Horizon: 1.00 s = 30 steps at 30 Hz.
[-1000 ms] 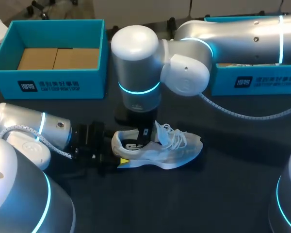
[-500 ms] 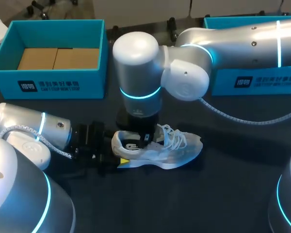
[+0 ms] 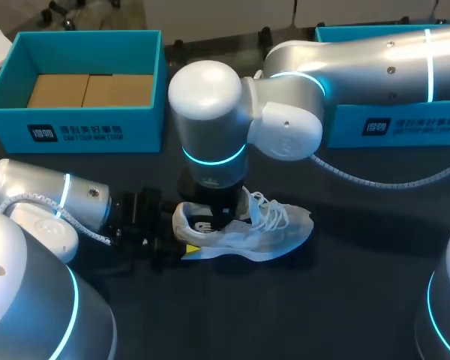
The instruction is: Take the shoe out of the shoebox, open the shoe tongue, remove and reinsert the insole, then place the shoe into the shoebox
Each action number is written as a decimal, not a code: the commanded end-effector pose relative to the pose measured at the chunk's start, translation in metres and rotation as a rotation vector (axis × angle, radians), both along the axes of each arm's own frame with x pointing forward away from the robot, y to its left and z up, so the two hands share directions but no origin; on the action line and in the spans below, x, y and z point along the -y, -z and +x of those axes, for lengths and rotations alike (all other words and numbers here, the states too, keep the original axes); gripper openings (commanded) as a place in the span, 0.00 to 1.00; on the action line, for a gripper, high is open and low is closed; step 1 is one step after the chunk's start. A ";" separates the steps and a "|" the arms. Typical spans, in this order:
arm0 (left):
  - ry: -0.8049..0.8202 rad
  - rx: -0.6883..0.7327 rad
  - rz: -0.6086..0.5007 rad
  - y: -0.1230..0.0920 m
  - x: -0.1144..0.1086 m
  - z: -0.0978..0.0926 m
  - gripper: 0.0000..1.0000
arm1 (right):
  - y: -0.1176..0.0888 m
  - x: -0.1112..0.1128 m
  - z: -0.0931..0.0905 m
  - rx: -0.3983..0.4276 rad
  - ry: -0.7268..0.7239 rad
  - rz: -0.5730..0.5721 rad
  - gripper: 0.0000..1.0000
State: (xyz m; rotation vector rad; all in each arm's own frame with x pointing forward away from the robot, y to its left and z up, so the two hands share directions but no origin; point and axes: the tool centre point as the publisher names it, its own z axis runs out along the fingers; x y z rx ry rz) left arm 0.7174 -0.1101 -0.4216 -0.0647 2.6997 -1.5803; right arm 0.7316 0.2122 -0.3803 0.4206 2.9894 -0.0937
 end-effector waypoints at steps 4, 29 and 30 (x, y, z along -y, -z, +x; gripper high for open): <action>-0.001 0.000 0.003 0.003 0.000 0.003 0.00 | 0.006 -0.003 0.006 -0.005 -0.019 0.007 0.31; -0.001 0.000 0.003 0.003 0.000 0.003 0.00 | 0.058 -0.019 -0.022 -0.167 -0.019 0.036 0.33; -0.001 0.000 0.003 0.003 0.000 0.003 0.00 | 0.058 -0.020 -0.023 -0.171 -0.017 0.033 0.29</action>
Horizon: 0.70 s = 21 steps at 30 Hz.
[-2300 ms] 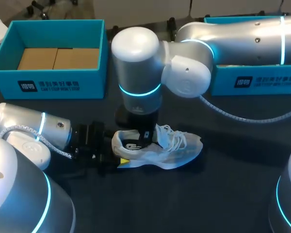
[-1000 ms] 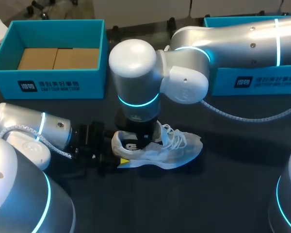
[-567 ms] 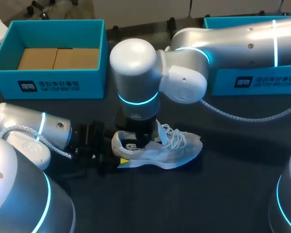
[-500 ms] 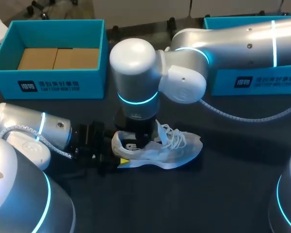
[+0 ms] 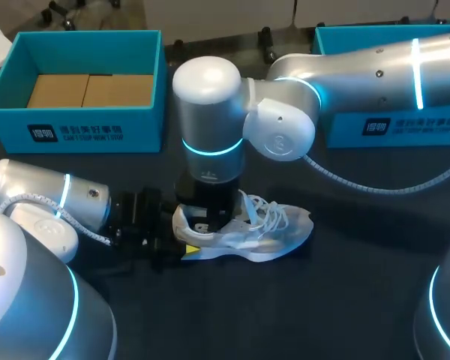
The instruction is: Take the shoe out of the shoebox, open the shoe tongue, remove and reinsert the insole, then place the shoe into the shoebox
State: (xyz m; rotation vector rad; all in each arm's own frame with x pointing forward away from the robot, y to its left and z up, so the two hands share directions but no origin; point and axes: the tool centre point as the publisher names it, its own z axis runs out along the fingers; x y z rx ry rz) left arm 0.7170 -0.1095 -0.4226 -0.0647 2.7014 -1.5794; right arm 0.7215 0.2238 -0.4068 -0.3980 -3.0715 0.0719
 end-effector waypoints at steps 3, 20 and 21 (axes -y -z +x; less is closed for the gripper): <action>-0.001 0.001 0.002 0.002 0.001 0.003 0.00 | 0.034 -0.006 -0.015 -0.016 0.009 -0.012 0.12; -0.001 0.001 0.002 0.002 0.001 0.003 0.00 | -0.012 0.016 -0.020 0.035 0.055 -0.060 0.00; -0.001 0.001 0.002 0.002 0.001 0.003 0.00 | -0.016 0.018 -0.020 0.039 0.055 -0.062 0.00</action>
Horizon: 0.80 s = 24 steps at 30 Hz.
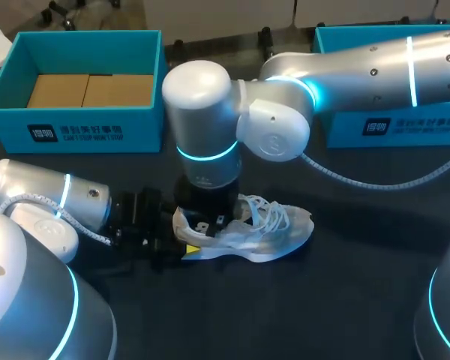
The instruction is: Take the shoe out of the shoebox, open the shoe tongue, remove and reinsert the insole, then place the shoe into the shoebox
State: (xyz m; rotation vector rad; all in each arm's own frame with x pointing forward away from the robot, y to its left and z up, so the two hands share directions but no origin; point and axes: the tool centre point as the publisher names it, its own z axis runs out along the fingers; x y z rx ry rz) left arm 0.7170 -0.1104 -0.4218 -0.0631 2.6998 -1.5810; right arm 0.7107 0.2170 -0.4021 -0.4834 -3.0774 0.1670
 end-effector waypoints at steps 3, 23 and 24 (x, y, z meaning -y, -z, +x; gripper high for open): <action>-0.002 0.000 0.003 0.003 0.000 0.003 0.00 | -0.020 0.014 -0.008 0.037 -0.001 -0.005 0.00; -0.002 0.000 0.003 0.003 0.000 0.003 0.00 | -0.051 0.030 0.006 0.127 -0.001 0.044 0.00; -0.002 0.000 0.003 0.003 0.000 0.003 0.00 | -0.053 0.030 0.007 0.130 -0.001 0.045 0.00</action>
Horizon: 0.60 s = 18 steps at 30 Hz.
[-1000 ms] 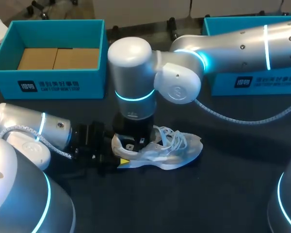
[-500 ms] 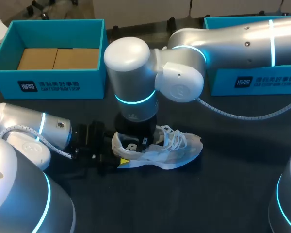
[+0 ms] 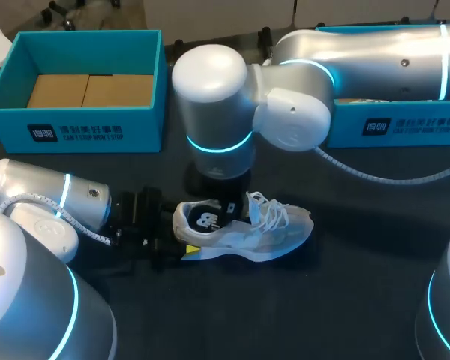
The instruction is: Take the shoe out of the shoebox, open the shoe tongue, remove and reinsert the insole, then place the shoe into the shoebox
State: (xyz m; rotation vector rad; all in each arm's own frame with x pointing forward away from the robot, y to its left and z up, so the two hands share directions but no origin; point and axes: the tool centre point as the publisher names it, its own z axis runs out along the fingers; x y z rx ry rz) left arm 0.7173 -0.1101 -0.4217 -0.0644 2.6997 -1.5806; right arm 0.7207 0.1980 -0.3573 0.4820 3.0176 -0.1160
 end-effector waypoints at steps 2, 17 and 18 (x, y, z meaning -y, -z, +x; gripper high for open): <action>-0.001 0.000 0.003 0.003 0.000 0.003 0.00 | -0.013 0.009 0.001 0.034 -0.011 0.043 0.00; -0.001 0.000 0.003 0.003 0.000 0.003 0.00 | -0.033 -0.017 0.015 0.064 -0.096 0.130 0.00; -0.001 0.000 0.003 0.003 0.000 0.003 0.00 | -0.033 -0.018 0.015 0.064 -0.098 0.130 0.00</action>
